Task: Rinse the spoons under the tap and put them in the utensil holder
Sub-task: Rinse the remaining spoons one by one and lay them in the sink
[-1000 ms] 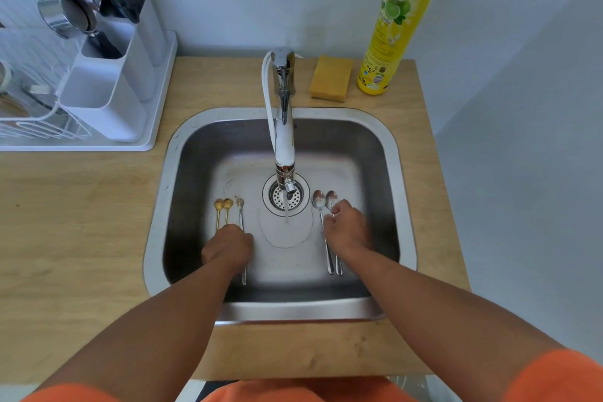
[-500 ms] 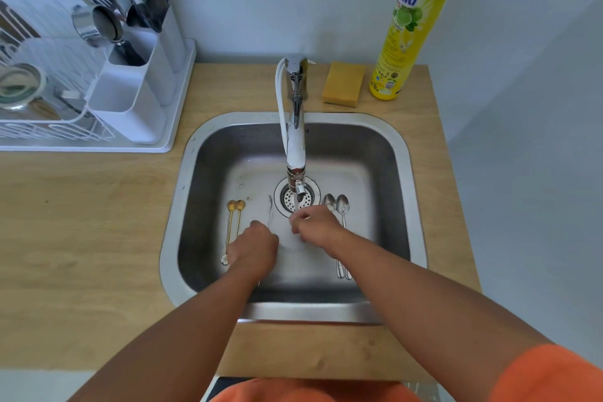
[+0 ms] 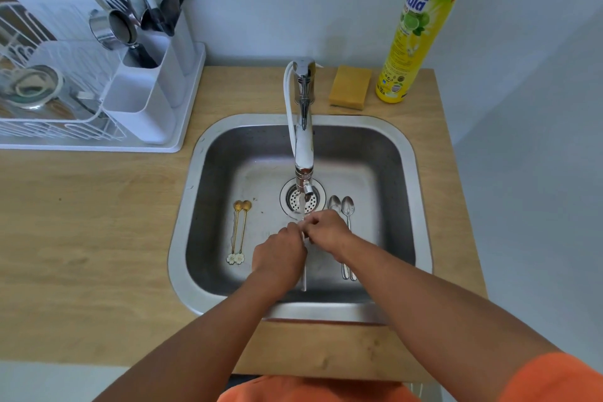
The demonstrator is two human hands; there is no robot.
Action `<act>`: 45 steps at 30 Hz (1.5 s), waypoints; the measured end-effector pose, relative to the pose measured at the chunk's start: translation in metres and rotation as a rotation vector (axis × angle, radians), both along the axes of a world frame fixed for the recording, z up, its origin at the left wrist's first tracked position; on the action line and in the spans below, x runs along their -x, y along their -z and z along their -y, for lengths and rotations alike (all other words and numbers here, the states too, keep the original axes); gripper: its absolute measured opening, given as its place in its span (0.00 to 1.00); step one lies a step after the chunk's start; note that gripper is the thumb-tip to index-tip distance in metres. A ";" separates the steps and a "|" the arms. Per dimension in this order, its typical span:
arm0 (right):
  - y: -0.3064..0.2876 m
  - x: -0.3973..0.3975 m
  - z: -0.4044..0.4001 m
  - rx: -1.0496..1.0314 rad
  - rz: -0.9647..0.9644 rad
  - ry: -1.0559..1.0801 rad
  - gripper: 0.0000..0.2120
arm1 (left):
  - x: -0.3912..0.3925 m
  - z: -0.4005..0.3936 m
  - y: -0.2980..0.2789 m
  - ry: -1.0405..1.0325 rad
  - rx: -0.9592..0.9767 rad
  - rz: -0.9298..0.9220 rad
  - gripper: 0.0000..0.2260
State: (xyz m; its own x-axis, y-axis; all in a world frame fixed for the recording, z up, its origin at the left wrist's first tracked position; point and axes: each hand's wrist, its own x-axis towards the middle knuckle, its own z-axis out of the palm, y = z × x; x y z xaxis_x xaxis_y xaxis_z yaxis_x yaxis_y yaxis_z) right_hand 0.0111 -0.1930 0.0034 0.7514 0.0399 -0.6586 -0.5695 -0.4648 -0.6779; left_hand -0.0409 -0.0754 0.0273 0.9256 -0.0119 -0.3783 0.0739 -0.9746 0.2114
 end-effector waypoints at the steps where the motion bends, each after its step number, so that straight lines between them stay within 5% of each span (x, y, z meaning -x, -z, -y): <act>1: -0.001 0.000 0.003 0.003 0.009 -0.008 0.08 | 0.000 0.000 0.000 0.002 0.014 0.008 0.08; 6: -0.010 0.002 0.019 -0.006 0.034 -0.088 0.09 | -0.015 -0.006 -0.002 -0.169 0.173 -0.076 0.08; 10: -0.019 0.005 0.026 -0.033 0.029 -0.129 0.07 | -0.038 -0.009 -0.006 -0.559 0.691 -0.219 0.07; 13: -0.023 0.008 0.029 -0.077 0.026 -0.143 0.06 | -0.046 -0.009 -0.009 -0.698 0.871 -0.248 0.04; 36: -0.035 0.015 0.039 -0.051 0.140 -0.254 0.10 | -0.035 0.011 -0.008 -1.044 1.113 -0.049 0.06; 45: -0.030 0.015 0.046 -0.096 0.147 -0.196 0.07 | -0.028 0.016 -0.005 -0.906 1.040 0.045 0.08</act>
